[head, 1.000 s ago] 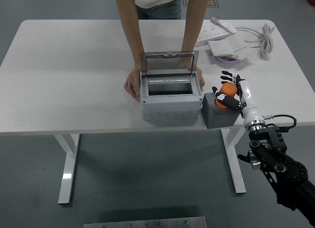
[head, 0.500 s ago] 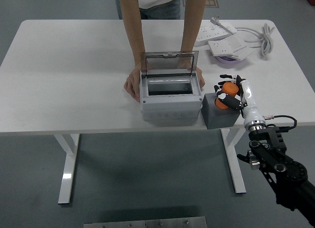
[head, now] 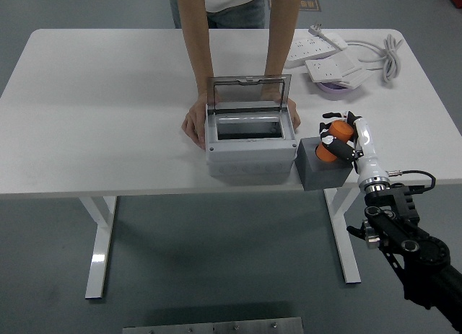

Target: Fetch the battery,place it into the box,close the lid of the box

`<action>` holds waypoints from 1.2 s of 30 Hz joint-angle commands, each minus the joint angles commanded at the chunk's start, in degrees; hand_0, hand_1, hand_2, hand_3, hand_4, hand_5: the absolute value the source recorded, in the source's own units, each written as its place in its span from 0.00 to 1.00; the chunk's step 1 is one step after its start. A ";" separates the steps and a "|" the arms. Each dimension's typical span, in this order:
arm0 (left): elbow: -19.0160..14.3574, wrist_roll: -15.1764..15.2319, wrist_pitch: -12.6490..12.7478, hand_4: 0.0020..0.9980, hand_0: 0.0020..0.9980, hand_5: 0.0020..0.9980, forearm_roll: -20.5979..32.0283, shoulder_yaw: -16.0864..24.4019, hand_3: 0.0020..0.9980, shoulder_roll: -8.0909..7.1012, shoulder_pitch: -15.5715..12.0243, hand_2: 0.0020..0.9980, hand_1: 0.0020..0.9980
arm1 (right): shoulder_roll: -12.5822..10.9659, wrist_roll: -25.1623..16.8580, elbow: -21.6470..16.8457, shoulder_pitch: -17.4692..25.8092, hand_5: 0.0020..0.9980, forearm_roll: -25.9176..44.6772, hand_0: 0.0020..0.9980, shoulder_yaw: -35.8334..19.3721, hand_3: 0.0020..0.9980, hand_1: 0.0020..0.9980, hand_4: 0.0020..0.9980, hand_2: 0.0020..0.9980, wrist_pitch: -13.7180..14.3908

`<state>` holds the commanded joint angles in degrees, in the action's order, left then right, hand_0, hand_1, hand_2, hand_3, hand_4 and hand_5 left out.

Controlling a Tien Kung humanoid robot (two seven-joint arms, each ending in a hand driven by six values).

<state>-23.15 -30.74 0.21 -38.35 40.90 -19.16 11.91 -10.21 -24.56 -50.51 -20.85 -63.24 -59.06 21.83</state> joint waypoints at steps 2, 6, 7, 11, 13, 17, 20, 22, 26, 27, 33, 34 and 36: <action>0.00 0.02 0.02 0.84 0.82 0.56 -0.06 0.01 0.82 -0.02 0.06 0.84 0.90 | 0.00 0.05 0.13 -0.09 0.00 0.22 0.31 0.11 0.52 0.45 0.56 0.48 0.08; 0.01 0.08 0.08 0.84 0.82 0.56 -0.23 0.05 0.82 -0.10 0.19 0.83 0.90 | 0.00 0.18 0.30 -0.31 0.00 0.53 0.30 0.40 0.51 0.44 0.53 0.47 0.26; 0.01 0.08 0.09 0.84 0.82 0.56 -0.29 0.09 0.82 -0.11 0.22 0.83 0.90 | 0.01 0.19 0.32 -0.37 0.00 0.57 0.30 0.44 0.51 0.44 0.53 0.47 0.29; 0.02 0.10 0.10 0.84 0.82 0.55 -0.49 0.16 0.82 -0.12 0.27 0.84 0.90 | 0.05 0.17 0.36 -0.53 0.00 0.68 0.28 0.49 0.51 0.42 0.48 0.46 0.43; 0.03 0.13 0.11 0.84 0.82 0.55 -0.53 0.16 0.82 -0.11 0.28 0.84 0.90 | 0.06 0.17 0.38 -0.59 0.00 0.70 0.28 0.47 0.51 0.42 0.48 0.46 0.49; 0.03 0.18 0.14 0.84 0.82 0.55 -0.62 0.20 0.82 -0.08 0.26 0.84 0.90 | 0.12 0.23 0.32 -0.77 0.00 0.62 0.28 0.35 0.51 0.41 0.46 0.46 0.66; 0.01 0.16 0.16 0.84 0.82 0.55 -0.74 0.29 0.82 -0.12 0.25 0.84 0.90 | 0.14 0.28 0.35 -0.87 0.00 0.64 0.28 0.27 0.51 0.41 0.46 0.46 0.67; 0.01 0.17 0.17 0.84 0.82 0.55 -0.78 0.32 0.82 -0.15 0.28 0.84 0.90 | 0.12 0.30 0.37 -0.91 0.00 0.81 0.27 0.27 0.51 0.41 0.46 0.47 0.70; 0.00 0.21 0.20 0.84 0.82 0.55 -0.82 0.35 0.82 -0.22 0.32 0.84 0.90 | 0.11 0.38 0.41 -0.91 0.00 1.12 0.27 0.36 0.51 0.41 0.46 0.47 0.95; -0.01 0.21 0.21 0.85 0.82 0.54 -0.85 0.37 0.82 -0.23 0.31 0.85 0.90 | 0.10 0.43 0.40 -0.89 0.00 1.13 0.26 0.39 0.50 0.37 0.39 0.44 1.02; -0.01 0.24 0.29 0.85 0.82 0.54 -1.13 0.51 0.82 -0.27 0.30 0.85 0.90 | 0.09 0.55 0.38 -0.90 0.00 1.20 0.23 0.34 0.47 0.29 0.25 0.34 1.36; -0.01 0.24 0.30 0.85 0.82 0.54 -1.19 0.54 0.82 -0.27 0.30 0.85 0.90 | 0.09 0.55 0.38 -0.90 0.00 1.23 0.23 0.34 0.47 0.29 0.25 0.34 1.44; -0.01 0.26 0.32 0.85 0.82 0.54 -1.27 0.58 0.82 -0.27 0.31 0.85 0.90 | 0.10 0.55 0.38 -0.92 0.00 1.21 0.23 0.34 0.47 0.29 0.25 0.34 1.57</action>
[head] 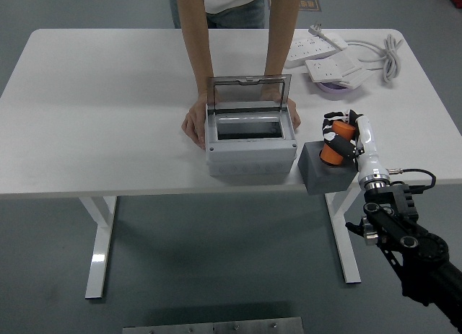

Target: Fetch the battery,place it into the box,close the lid of the box

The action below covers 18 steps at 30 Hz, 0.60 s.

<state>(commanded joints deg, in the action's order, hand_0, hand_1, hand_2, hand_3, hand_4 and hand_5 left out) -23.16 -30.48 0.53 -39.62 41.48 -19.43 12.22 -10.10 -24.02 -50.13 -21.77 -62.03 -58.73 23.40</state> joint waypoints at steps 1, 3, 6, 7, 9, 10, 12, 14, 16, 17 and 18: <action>0.00 0.01 0.03 0.85 0.82 0.54 -0.03 0.02 0.82 0.00 0.00 0.85 0.90 | 0.01 0.01 -0.01 -0.02 0.00 -0.03 0.23 0.01 0.47 0.29 0.25 0.34 0.07; -0.01 0.03 0.06 0.85 0.82 0.54 -0.09 0.03 0.82 -0.01 -0.01 0.85 0.90 | 0.03 0.04 -0.01 -0.08 0.00 -0.11 0.21 0.04 0.46 0.26 0.18 0.32 0.21; 0.00 0.06 0.10 0.85 0.82 0.54 -0.17 0.07 0.82 -0.01 -0.02 0.85 0.90 | 0.05 0.02 0.02 -0.16 0.00 -0.05 0.21 0.04 0.46 0.26 0.18 0.32 0.32; 0.00 0.09 0.12 0.85 0.82 0.54 -0.17 0.06 0.82 -0.02 0.00 0.85 0.90 | 0.04 0.00 0.02 -0.20 0.00 -0.02 0.21 0.03 0.46 0.26 0.18 0.32 0.35; 0.01 0.13 0.14 0.85 0.82 0.54 -0.22 0.07 0.82 -0.02 0.05 0.86 0.90 | 0.05 -0.03 0.05 -0.27 0.00 0.03 0.22 0.03 0.46 0.26 0.15 0.32 0.39; 0.01 0.16 0.15 0.85 0.82 0.54 -0.23 0.06 0.82 -0.02 0.07 0.86 0.90 | 0.05 -0.05 0.08 -0.30 0.00 0.05 0.22 0.02 0.46 0.26 0.15 0.32 0.41; 0.03 0.22 0.16 0.85 0.82 0.54 -0.26 0.05 0.82 -0.02 0.13 0.86 0.90 | 0.06 -0.07 0.15 -0.38 0.00 0.07 0.22 0.03 0.46 0.26 0.15 0.32 0.46; 0.04 0.28 0.17 0.85 0.82 0.54 -0.28 0.03 0.82 -0.01 0.18 0.86 0.90 | 0.09 -0.09 0.26 -0.44 0.00 0.10 0.22 0.06 0.46 0.26 0.15 0.32 0.51; 0.05 0.28 0.16 0.85 0.82 0.53 -0.35 0.06 0.82 -0.01 0.21 0.86 0.90 | 0.10 -0.10 0.30 -0.47 0.00 0.11 0.22 0.08 0.46 0.26 0.13 0.32 0.55; 0.05 0.28 0.15 0.85 0.82 0.53 -0.37 0.07 0.82 -0.02 0.22 0.86 0.90 | 0.11 -0.12 0.31 -0.48 0.00 0.12 0.22 0.08 0.46 0.26 0.13 0.32 0.56; 0.05 0.28 0.15 0.85 0.82 0.53 -0.39 0.08 0.82 -0.02 0.23 0.86 0.90 | 0.13 -0.14 0.27 -0.48 0.00 0.15 0.22 0.08 0.46 0.26 0.13 0.32 0.60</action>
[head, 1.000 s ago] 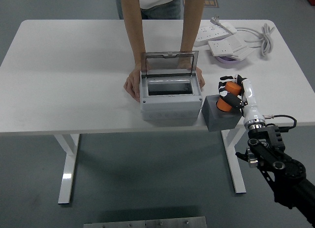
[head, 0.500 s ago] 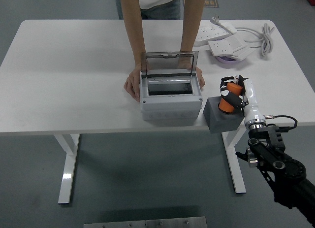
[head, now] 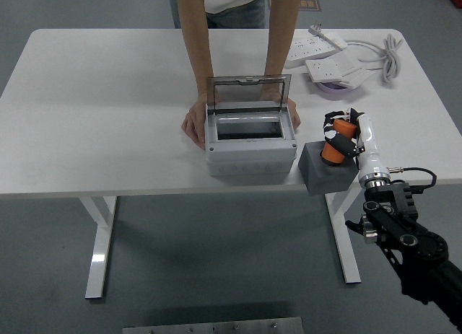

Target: Fetch the battery,place it into the box,close the lid of the box

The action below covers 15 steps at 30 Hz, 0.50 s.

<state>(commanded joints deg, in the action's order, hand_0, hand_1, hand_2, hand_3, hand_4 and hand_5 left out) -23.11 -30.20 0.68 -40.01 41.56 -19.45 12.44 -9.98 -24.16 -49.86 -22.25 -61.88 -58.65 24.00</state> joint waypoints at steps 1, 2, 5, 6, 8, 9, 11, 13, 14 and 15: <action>0.00 -0.02 0.00 0.85 0.82 0.53 -0.03 0.03 0.82 0.00 0.00 0.86 0.90 | 0.00 0.01 -0.08 -0.02 0.00 -0.03 0.22 -0.01 0.46 0.26 0.13 0.32 0.02; -0.01 -0.04 0.00 0.85 0.82 0.53 -0.07 0.06 0.82 -0.01 -0.01 0.86 0.90 | 0.00 0.04 -0.17 -0.05 0.00 -0.09 0.22 0.00 0.46 0.26 0.13 0.32 0.04; -0.03 -0.15 -0.01 0.85 0.82 0.54 -0.21 0.17 0.82 0.01 -0.03 0.86 0.90 | -0.07 0.25 -0.47 -0.34 0.00 -0.36 0.21 0.07 0.46 0.26 0.13 0.32 0.18; -0.03 -0.19 -0.02 0.85 0.82 0.54 -0.25 0.20 0.82 0.02 -0.04 0.86 0.90 | -0.12 0.35 -0.55 -0.49 0.00 -0.45 0.21 0.11 0.46 0.26 0.13 0.32 0.27; -0.04 -0.25 -0.05 0.85 0.82 0.54 -0.34 0.25 0.82 0.04 -0.06 0.86 0.90 | -0.24 0.54 -0.64 -0.80 0.00 -0.59 0.21 0.21 0.46 0.26 0.13 0.32 0.40; -0.04 -0.28 -0.06 0.85 0.83 0.53 -0.39 0.28 0.82 0.05 -0.06 0.86 0.90 | -0.35 0.65 -0.65 -1.05 0.00 -0.68 0.21 0.28 0.45 0.26 0.13 0.32 0.45; -0.05 -0.36 -0.11 0.85 0.83 0.53 -0.58 0.37 0.82 0.08 -0.06 0.86 0.90 | -0.62 0.87 -0.62 -1.65 0.00 -0.83 0.21 0.44 0.45 0.26 0.13 0.32 0.56; -0.05 -0.40 -0.15 0.85 0.83 0.53 -0.68 0.39 0.82 0.09 -0.05 0.86 0.90 | -0.85 1.03 -0.57 -2.18 0.00 -0.90 0.21 0.46 0.45 0.26 0.13 0.32 0.66; -0.06 -0.43 -0.17 0.85 0.83 0.53 -0.74 0.42 0.82 0.09 -0.04 0.86 0.90 | -0.97 1.10 -0.55 -2.44 0.00 -0.93 0.21 0.41 0.45 0.26 0.13 0.32 0.72; -0.06 -0.45 -0.17 0.85 0.82 0.53 -0.78 0.44 0.82 0.09 -0.03 0.86 0.90 | -1.08 1.18 -0.54 -2.70 0.00 -0.97 0.21 0.36 0.45 0.26 0.14 0.32 0.76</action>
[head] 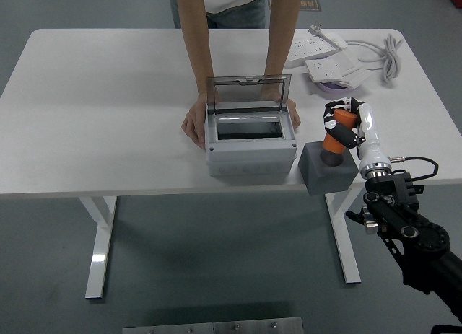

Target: Fetch the battery,place it into the box,close the lid of the box

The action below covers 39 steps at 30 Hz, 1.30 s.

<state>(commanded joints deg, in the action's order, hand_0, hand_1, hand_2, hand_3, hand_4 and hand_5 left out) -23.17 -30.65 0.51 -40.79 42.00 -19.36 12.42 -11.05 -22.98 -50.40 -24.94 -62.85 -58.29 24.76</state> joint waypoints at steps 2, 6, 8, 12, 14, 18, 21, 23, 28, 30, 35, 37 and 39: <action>-0.01 -0.08 -0.03 0.85 0.82 0.53 -0.15 0.09 0.82 -0.03 0.01 0.86 0.90 | -0.20 0.20 -0.04 -0.56 0.00 -0.25 0.21 -0.12 0.45 0.26 0.14 0.32 0.09; -0.01 -0.18 -0.05 0.85 0.83 0.53 -0.31 0.21 0.82 -0.11 0.03 0.86 0.90 | -0.69 0.71 -0.40 -1.73 0.00 -0.97 0.21 -0.21 0.45 0.26 0.14 0.32 0.24; -0.01 -0.22 -0.04 0.85 0.83 0.53 -0.31 0.25 0.82 -0.16 0.03 0.86 0.90 | -1.14 1.23 -0.72 -2.63 0.00 -1.61 0.21 -0.01 0.45 0.26 0.14 0.32 0.32; 0.01 -0.22 -0.02 0.85 0.83 0.53 -0.16 0.21 0.82 -0.23 0.04 0.86 0.90 | -2.46 3.14 -1.30 -4.68 0.00 -4.19 0.20 0.89 0.45 0.26 0.14 0.32 0.56; 0.03 -0.17 0.00 0.85 0.83 0.53 0.01 0.12 0.82 -0.25 0.02 0.86 0.90 | -3.43 5.00 -1.55 -6.00 0.00 -6.58 0.20 1.55 0.45 0.26 0.14 0.32 0.64; 0.03 -0.15 0.07 0.85 0.83 0.53 0.31 -0.02 0.82 -0.28 -0.07 0.87 0.90 | -4.99 9.42 -2.12 -8.38 0.00 -11.89 0.20 2.26 0.45 0.25 0.14 0.32 0.37; 0.03 -0.15 0.12 0.85 0.83 0.53 0.45 -0.05 0.82 -0.36 -0.11 0.87 0.90 | -5.75 12.41 -2.74 -9.80 0.00 -15.99 0.20 2.53 0.45 0.25 0.14 0.32 -0.13; 0.04 -0.14 0.15 0.85 0.83 0.53 0.51 -0.06 0.82 -0.41 -0.13 0.87 0.90 | -6.18 14.17 -3.15 -10.69 0.00 -18.86 0.20 2.85 0.45 0.25 0.14 0.32 -0.51; 0.05 -0.07 0.24 0.85 0.83 0.53 0.74 -0.13 0.82 -0.55 -0.20 0.87 0.90 | -6.92 18.79 -4.37 -13.16 0.00 -26.62 0.17 5.03 0.45 0.23 0.13 0.32 -2.16; 0.06 -0.07 0.25 0.85 0.83 0.54 0.79 -0.13 0.82 -0.58 -0.25 0.87 0.90 | -7.11 21.03 -5.12 -14.25 0.00 -30.29 0.16 6.59 0.44 0.22 0.12 0.31 -3.23; 0.07 -0.02 0.32 0.85 0.83 0.54 1.04 -0.21 0.82 -0.67 -0.42 0.87 0.90 | -7.65 26.31 -7.13 -16.32 0.00 -39.33 0.16 11.24 0.44 0.22 0.12 0.31 -6.36; 0.07 0.01 0.37 0.85 0.83 0.53 1.16 -0.25 0.82 -0.72 -0.54 0.87 0.90 | -8.02 28.10 -7.99 -16.80 0.00 -42.67 0.15 13.04 0.44 0.22 0.12 0.32 -7.55; 0.05 -0.03 0.45 0.85 0.83 0.53 1.26 -0.24 0.82 -0.76 -0.72 0.87 0.90 | -8.44 29.39 -9.04 -16.99 0.00 -45.54 0.15 14.19 0.44 0.22 0.12 0.32 -8.63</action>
<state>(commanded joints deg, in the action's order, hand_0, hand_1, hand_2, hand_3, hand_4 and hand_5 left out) -23.12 -30.68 0.96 -39.53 41.76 -20.12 11.69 -19.50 6.42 -59.44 -41.93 -108.39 -44.10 16.13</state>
